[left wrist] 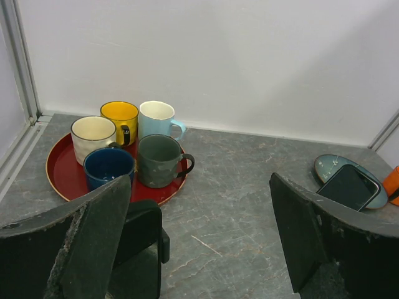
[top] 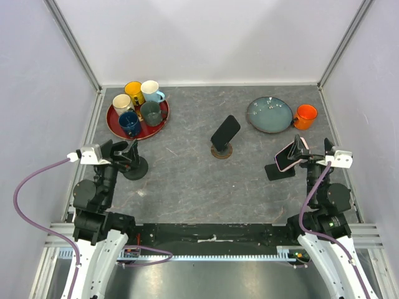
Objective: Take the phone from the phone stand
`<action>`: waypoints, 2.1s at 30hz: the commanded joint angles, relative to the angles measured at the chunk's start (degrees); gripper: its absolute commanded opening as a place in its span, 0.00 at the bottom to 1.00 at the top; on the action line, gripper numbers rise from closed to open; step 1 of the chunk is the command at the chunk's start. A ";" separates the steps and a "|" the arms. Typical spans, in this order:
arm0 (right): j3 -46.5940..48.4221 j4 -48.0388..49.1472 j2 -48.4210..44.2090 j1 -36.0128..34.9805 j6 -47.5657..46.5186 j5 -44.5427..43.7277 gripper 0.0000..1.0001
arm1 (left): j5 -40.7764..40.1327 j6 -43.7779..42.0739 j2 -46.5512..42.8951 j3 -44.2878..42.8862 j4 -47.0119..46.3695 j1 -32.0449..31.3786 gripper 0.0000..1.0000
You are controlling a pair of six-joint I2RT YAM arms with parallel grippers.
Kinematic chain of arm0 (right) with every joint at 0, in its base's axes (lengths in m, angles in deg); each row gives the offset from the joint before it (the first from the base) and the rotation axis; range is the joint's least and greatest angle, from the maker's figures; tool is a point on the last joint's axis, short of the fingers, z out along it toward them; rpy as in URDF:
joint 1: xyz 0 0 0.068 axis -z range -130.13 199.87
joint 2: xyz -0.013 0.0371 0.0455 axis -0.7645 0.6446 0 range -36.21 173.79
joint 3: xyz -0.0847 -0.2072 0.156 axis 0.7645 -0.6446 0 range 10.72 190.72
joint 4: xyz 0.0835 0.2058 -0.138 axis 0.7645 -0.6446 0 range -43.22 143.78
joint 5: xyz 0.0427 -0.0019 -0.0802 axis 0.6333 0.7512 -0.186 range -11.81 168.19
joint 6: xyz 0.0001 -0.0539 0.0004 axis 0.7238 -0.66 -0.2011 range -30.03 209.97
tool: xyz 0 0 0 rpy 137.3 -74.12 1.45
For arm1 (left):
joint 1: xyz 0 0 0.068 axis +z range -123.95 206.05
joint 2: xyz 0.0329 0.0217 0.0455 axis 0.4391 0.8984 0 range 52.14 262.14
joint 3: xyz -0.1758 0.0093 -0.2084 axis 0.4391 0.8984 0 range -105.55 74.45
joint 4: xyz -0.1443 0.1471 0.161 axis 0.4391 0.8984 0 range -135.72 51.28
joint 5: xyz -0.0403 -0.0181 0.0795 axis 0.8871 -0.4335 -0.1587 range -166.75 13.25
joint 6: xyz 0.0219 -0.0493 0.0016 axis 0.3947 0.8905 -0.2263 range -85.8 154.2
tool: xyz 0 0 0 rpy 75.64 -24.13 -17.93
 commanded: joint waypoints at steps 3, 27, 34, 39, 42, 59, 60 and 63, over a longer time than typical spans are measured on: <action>0.94 1.44 -1.81 -0.15 0.30 -0.57 0.98 | -0.55 1.57 -0.08 -0.77 -2.06 0.43 1.00; 4.80 0.39 2.74 -0.15 5.22 8.20 0.98 | -1.60 2.45 -1.74 -1.12 -0.48 0.52 1.00; 13.15 -8.57 14.17 -0.15 10.32 20.75 0.98 | -4.49 4.55 1.50 -5.68 5.66 0.43 0.99; 16.76 -11.92 21.29 -0.15 12.87 26.23 0.98 | -13.97 10.61 5.54 -10.78 17.85 0.43 1.00; 16.94 -12.54 21.39 -0.15 13.57 26.85 0.98 | -17.06 11.59 9.14 -14.56 25.24 0.43 1.00; 13.34 -12.10 13.92 -2.17 11.56 21.49 0.98 | -19.36 11.42 28.74 -21.60 32.74 0.43 1.00; 13.33 -12.18 13.65 -2.26 11.38 21.05 0.98 | -19.45 11.15 30.23 -22.30 32.83 0.43 1.00; 13.07 -12.10 12.86 -2.78 11.11 20.26 0.98 | -20.15 10.27 31.47 -23.10 33.36 0.43 1.00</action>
